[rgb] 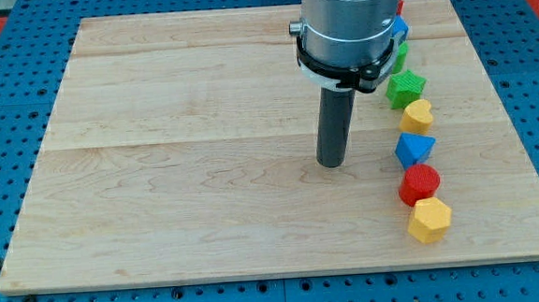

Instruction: Push the yellow hexagon closer to the group of blocks

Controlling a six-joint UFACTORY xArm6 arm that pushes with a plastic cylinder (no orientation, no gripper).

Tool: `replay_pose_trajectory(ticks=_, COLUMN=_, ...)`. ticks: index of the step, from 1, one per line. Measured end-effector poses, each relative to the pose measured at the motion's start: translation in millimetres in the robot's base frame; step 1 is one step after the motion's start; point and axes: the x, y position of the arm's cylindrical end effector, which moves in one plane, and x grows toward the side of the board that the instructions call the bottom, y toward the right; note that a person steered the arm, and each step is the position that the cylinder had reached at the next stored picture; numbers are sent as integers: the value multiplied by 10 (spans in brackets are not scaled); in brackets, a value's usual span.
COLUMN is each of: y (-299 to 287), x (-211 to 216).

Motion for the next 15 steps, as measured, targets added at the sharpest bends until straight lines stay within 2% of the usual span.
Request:
replay_pose_trajectory(ticks=3, y=-13, x=0)
replay_pose_trajectory(ticks=4, y=-13, x=-144)
replay_pose_trajectory(ticks=5, y=55, x=-437)
replay_pose_trajectory(ticks=7, y=116, x=-1488)
replay_pose_trajectory(ticks=8, y=501, x=-1880)
replay_pose_trajectory(ticks=9, y=687, x=-1973)
replay_pose_trajectory(ticks=10, y=491, x=-1973)
replay_pose_trajectory(ticks=11, y=237, x=-1227)
replay_pose_trajectory(ticks=12, y=-194, x=-110)
replay_pose_trajectory(ticks=13, y=-315, x=1229)
replay_pose_trajectory(ticks=14, y=-289, x=1318)
replay_pose_trajectory(ticks=15, y=506, x=1306)
